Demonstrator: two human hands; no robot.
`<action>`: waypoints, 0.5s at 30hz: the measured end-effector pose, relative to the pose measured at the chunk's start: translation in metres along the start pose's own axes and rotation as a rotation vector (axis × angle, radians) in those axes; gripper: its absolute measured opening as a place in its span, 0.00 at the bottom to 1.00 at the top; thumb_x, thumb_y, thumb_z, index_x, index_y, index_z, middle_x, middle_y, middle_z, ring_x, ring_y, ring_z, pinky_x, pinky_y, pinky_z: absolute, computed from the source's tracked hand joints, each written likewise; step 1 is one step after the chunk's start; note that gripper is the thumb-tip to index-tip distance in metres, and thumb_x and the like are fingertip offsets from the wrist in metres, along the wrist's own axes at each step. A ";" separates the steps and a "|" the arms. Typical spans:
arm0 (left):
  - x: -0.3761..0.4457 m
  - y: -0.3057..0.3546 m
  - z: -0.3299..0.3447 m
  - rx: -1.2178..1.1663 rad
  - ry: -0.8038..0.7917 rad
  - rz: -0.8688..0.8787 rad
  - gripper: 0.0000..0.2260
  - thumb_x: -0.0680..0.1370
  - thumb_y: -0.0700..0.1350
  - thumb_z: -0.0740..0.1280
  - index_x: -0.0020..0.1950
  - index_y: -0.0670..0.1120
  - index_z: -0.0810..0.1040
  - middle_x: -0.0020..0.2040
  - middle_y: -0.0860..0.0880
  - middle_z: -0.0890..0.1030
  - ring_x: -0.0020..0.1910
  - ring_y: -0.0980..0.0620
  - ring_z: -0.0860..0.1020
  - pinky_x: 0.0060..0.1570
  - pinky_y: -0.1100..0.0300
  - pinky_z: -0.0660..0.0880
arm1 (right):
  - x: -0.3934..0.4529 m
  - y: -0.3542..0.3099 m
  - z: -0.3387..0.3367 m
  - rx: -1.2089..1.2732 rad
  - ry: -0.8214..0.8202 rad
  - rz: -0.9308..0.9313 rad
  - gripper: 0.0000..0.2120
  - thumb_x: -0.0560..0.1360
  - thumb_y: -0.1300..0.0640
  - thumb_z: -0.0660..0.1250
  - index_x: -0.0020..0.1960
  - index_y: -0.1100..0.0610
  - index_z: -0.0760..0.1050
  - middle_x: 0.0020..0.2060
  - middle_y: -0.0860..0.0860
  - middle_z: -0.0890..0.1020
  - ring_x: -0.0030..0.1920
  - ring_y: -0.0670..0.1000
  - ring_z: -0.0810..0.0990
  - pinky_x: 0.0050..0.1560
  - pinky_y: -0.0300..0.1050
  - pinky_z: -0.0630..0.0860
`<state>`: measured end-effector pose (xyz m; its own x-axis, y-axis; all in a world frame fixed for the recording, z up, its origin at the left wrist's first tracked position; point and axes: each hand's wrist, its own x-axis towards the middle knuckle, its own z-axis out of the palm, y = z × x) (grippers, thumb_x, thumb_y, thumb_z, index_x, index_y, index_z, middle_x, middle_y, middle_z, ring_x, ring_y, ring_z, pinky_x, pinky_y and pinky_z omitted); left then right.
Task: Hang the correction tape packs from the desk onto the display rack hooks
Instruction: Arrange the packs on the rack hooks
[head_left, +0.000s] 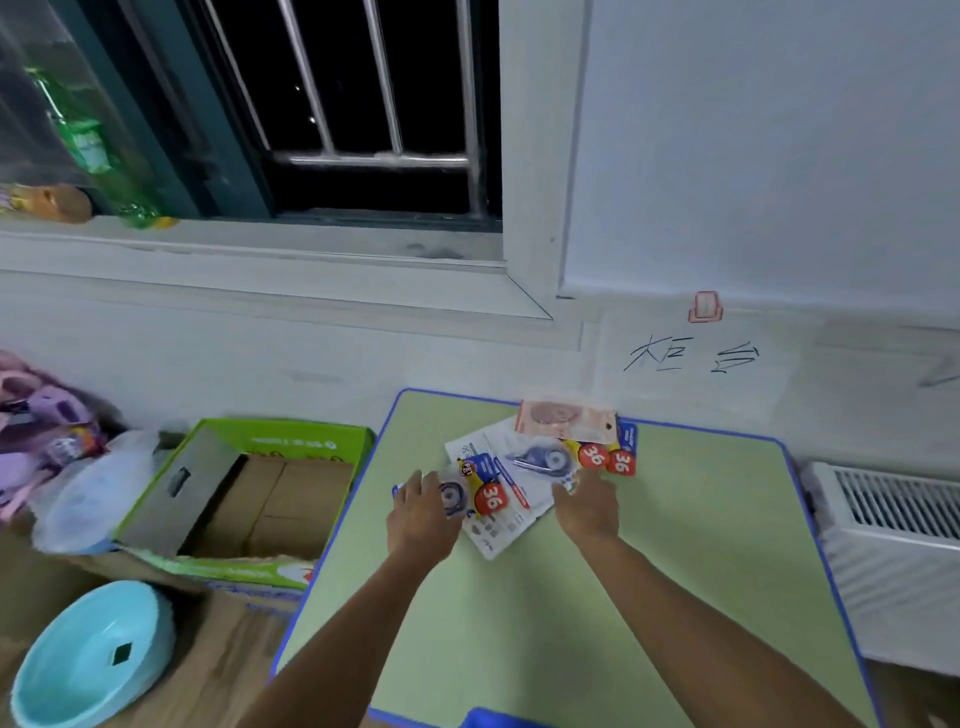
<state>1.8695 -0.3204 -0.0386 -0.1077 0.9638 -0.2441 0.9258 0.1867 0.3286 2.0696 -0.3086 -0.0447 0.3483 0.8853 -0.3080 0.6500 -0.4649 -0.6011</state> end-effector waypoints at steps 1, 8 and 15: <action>0.010 -0.004 0.001 -0.010 -0.029 -0.005 0.32 0.76 0.56 0.67 0.75 0.46 0.58 0.76 0.45 0.58 0.74 0.44 0.58 0.68 0.51 0.64 | 0.009 -0.004 0.003 0.016 0.009 0.044 0.24 0.78 0.51 0.64 0.67 0.64 0.65 0.63 0.62 0.73 0.64 0.60 0.71 0.61 0.50 0.69; 0.047 -0.023 0.021 0.034 -0.060 -0.023 0.38 0.70 0.62 0.70 0.73 0.48 0.59 0.70 0.50 0.67 0.71 0.49 0.63 0.69 0.55 0.64 | 0.052 -0.017 0.026 0.254 0.029 0.296 0.40 0.71 0.47 0.72 0.70 0.68 0.56 0.64 0.64 0.72 0.61 0.62 0.74 0.56 0.52 0.74; 0.038 -0.015 0.019 0.108 -0.070 -0.128 0.40 0.64 0.69 0.71 0.68 0.49 0.65 0.59 0.48 0.70 0.63 0.48 0.68 0.61 0.56 0.66 | 0.049 -0.005 0.029 0.477 0.090 0.336 0.39 0.66 0.59 0.78 0.67 0.65 0.58 0.57 0.62 0.76 0.53 0.61 0.79 0.51 0.53 0.78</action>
<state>1.8581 -0.2905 -0.0700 -0.2052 0.9170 -0.3419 0.9401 0.2819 0.1917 2.0639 -0.2624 -0.0777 0.5517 0.6766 -0.4877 0.1262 -0.6457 -0.7531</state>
